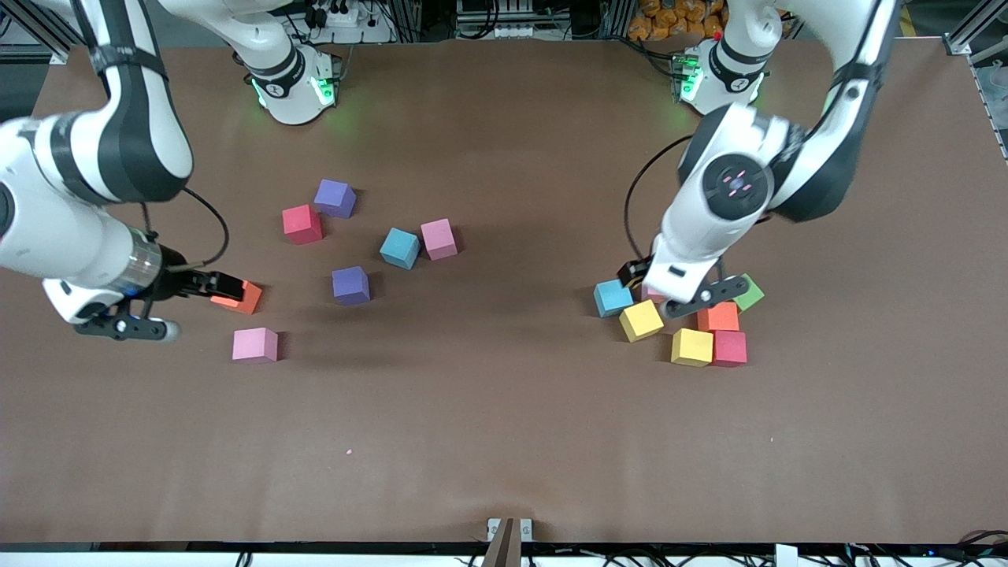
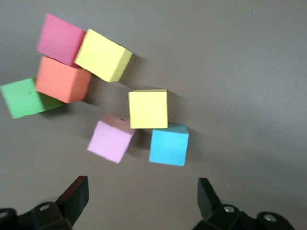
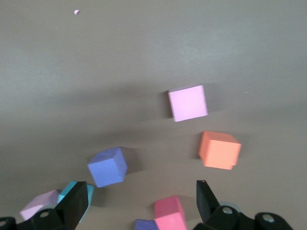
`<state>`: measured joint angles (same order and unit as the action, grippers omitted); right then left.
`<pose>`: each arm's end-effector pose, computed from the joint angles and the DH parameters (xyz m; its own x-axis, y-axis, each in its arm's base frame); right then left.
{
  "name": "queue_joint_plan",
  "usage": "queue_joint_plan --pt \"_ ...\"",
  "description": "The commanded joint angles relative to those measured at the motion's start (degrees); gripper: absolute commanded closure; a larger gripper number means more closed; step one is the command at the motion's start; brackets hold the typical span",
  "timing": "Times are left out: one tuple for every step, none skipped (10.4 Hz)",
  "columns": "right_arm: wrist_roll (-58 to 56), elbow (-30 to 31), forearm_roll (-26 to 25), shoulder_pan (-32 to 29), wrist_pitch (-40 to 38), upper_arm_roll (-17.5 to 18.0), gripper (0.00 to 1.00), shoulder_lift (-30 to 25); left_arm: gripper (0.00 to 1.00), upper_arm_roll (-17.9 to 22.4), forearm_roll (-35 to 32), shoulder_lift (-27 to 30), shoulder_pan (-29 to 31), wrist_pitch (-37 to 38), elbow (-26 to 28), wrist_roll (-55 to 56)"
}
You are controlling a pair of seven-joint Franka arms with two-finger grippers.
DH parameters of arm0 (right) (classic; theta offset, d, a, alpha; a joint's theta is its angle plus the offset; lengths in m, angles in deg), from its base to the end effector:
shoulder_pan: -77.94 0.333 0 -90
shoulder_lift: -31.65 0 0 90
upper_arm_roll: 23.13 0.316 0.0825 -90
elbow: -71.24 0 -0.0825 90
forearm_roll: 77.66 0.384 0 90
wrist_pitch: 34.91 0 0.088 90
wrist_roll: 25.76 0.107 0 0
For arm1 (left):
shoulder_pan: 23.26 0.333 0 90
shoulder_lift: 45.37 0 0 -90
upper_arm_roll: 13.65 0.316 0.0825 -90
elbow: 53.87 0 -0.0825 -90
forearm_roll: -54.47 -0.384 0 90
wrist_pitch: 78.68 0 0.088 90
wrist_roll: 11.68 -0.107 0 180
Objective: Form number 2 with 11 blocks
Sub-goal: 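Reach the left gripper to a yellow cube while the right gripper reaches cyan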
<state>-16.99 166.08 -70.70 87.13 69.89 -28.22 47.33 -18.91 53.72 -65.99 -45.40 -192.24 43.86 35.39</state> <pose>0.6277 0.0596 0.4433 0.9875 -0.1112 -0.1121 -0.1198 -0.9901 -0.0735 0.5748 -0.2912 0.3768 0.9391 0.3362 -0.0710 0.3336 -0.9416 -0.0459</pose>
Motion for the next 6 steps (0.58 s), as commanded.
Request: queue_joint_plan --pt "1.34 -0.8 1.91 0.73 0.76 -0.1 0.0 1.63 0.0 -0.1 -0.84 -2.85 -0.18 -3.15 -0.35 1.53" --pt "2.82 -0.8 1.91 1.43 1.37 -0.1 0.0 2.42 0.0 -0.1 -0.93 -3.73 0.08 -4.55 -0.26 0.92" --pt "5.27 -0.8 1.82 2.83 2.16 -0.1 0.0 3.12 0.0 -0.01 -1.01 -5.13 0.43 -6.48 -0.17 0.48" --pt "8.25 -0.8 1.82 4.15 4.26 -0.1 0.0 4.26 0.0 -0.01 -2.76 -6.88 0.52 -8.67 -0.26 0.04" --pt "10.63 -0.8 1.82 5.9 7.32 -0.1 0.0 6.1 0.0 -0.01 -4.6 -8.38 0.7 -10.78 -0.26 0.04" --pt "12.05 -0.8 1.56 6.96 9.88 -0.18 0.0 7.77 0.0 0.16 -4.79 -9.35 0.79 -11.94 -0.26 0.04"
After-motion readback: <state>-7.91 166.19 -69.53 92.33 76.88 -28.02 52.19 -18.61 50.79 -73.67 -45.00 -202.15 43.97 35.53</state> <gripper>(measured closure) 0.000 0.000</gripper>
